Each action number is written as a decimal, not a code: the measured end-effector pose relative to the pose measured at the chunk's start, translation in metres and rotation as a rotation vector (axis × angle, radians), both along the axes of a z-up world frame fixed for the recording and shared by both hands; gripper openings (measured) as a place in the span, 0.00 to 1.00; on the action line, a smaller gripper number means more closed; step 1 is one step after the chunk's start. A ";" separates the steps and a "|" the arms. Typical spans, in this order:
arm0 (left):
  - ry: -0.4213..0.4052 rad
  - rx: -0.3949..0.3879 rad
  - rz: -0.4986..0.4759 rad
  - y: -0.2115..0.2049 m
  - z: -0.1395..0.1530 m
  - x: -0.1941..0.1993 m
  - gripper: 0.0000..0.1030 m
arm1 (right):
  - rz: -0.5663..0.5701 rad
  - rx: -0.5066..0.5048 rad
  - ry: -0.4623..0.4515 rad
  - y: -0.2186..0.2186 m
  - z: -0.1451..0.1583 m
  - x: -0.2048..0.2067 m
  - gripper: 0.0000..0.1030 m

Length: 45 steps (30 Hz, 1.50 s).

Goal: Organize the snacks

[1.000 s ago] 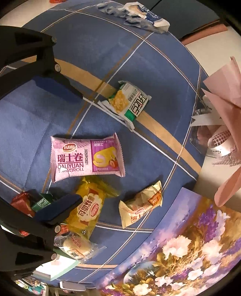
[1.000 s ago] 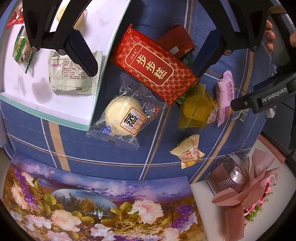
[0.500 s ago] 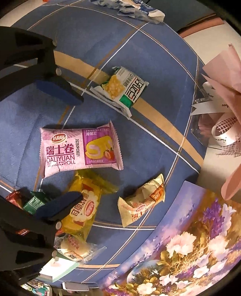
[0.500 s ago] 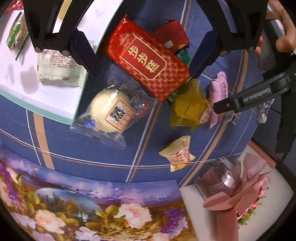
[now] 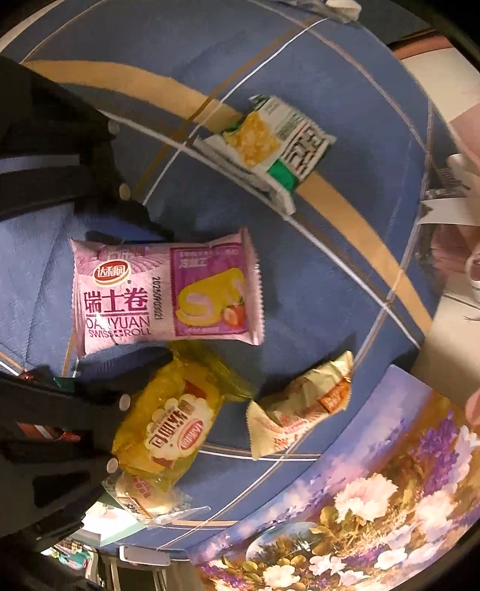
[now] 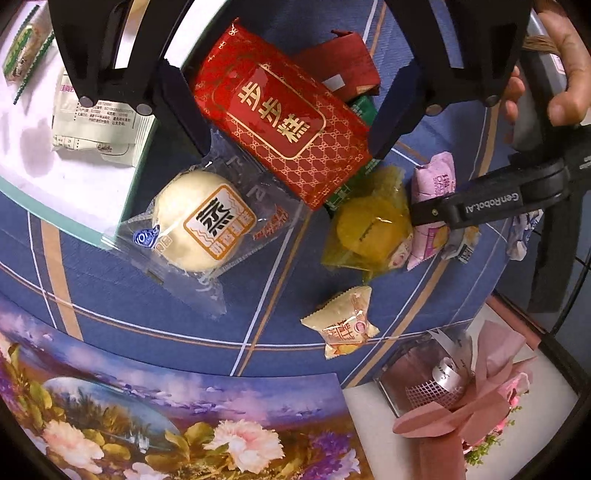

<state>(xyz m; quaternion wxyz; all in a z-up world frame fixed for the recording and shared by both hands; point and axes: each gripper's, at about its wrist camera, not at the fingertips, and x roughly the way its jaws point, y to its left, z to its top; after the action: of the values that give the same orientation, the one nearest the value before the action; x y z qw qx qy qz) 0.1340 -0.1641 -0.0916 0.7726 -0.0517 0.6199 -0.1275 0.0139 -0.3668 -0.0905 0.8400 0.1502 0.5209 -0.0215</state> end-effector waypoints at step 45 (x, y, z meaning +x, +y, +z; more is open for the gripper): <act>0.101 0.104 -0.094 -0.040 0.001 -0.058 0.43 | 0.009 -0.021 0.007 -0.004 -0.010 -0.004 0.78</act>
<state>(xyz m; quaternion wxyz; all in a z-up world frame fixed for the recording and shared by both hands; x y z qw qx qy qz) 0.0759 -0.2043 -0.0907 0.7352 0.0114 0.6654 -0.1287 0.0097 -0.3709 -0.1001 0.8399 0.1393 0.5241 -0.0238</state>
